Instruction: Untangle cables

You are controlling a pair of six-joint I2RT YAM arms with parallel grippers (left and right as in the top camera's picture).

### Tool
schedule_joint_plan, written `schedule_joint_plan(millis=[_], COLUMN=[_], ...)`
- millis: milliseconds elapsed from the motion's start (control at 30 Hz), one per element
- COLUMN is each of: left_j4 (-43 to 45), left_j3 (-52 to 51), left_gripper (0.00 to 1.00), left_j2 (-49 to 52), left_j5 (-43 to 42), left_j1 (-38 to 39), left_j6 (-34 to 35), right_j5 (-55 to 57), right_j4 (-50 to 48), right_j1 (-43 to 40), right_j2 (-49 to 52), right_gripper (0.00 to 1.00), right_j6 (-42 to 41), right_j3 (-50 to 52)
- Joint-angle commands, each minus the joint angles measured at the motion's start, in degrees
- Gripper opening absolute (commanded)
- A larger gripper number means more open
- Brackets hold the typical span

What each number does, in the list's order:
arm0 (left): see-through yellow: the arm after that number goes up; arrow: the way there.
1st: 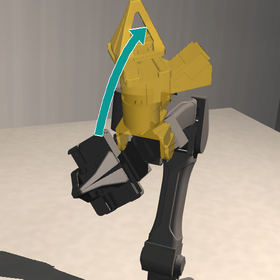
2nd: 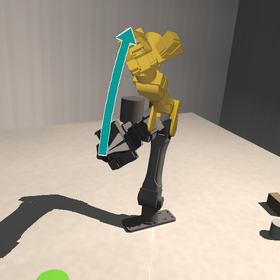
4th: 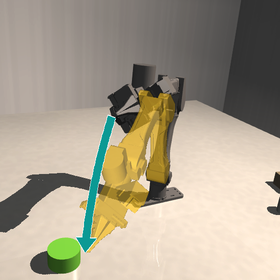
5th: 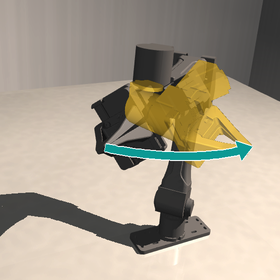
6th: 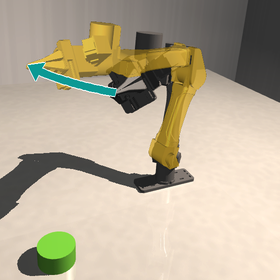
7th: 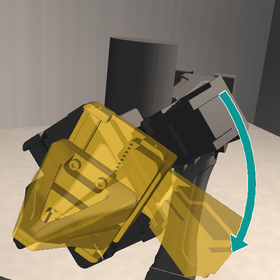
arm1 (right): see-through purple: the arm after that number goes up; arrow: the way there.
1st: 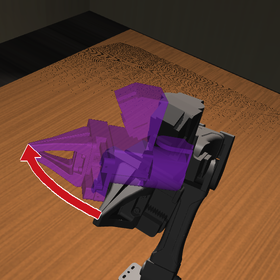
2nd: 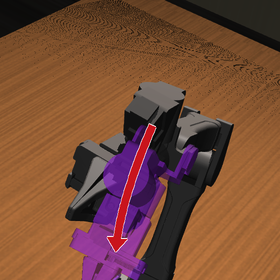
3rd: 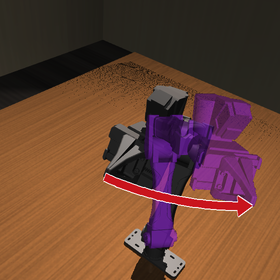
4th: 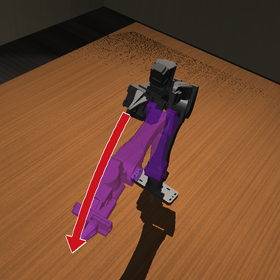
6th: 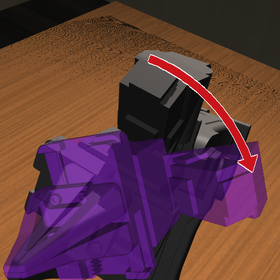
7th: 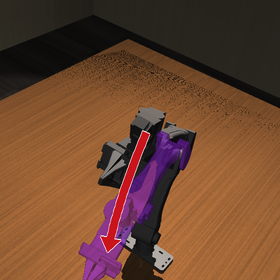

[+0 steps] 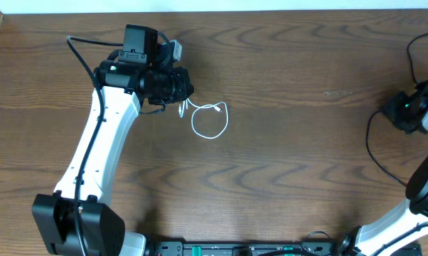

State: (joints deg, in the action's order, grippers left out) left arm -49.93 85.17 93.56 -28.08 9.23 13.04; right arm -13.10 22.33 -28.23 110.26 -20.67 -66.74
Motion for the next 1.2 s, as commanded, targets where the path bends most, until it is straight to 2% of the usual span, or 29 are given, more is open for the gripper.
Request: schedule_joint_plan(millis=[0,200,400,767,833,867,900,1167], left_j4=[-0.17,-0.17,-0.20,-0.15,-0.13,-0.13,-0.13,-0.13], left_j3=[0.33,0.33,0.33,0.33,0.33,0.33,0.33,0.33], left_gripper=[0.08,0.08,0.08,0.08,0.08,0.08,0.08,0.08], left_j2=[0.55,0.55,0.55,0.55,0.55,0.55,0.55,0.55], left_j5=[0.72,0.72,0.70,0.74,0.74,0.74,0.74,0.72], left_j1=[0.13,0.13,0.13,1.66,1.84,1.84,1.84,1.84], left_j6=[-0.96,-0.96,-0.94,-0.98,-0.98,-0.98,-0.98,-0.96], right_j5=[0.07,0.07,1.36,14.47,14.49,14.49,14.51,15.23], right_j4=[-2.89,-9.01,-10.10,-9.49,-9.55,-9.81,-10.25,-12.37], right_j1=[1.09,2.82,4.35,5.51,5.51,5.49,5.44,2.89], right_j2=[0.33,0.33,0.35,0.35,0.35,0.35,0.35,0.20], right_gripper=[0.36,0.37,0.35,0.22,0.14,0.05,0.01,0.01], right_j6=[-0.57,-0.55,-0.50,-0.52,-0.50,-0.59,-1.53,-6.14], right_j3=[3.02,7.54,9.22,11.85,11.85,11.85,11.85,7.39])
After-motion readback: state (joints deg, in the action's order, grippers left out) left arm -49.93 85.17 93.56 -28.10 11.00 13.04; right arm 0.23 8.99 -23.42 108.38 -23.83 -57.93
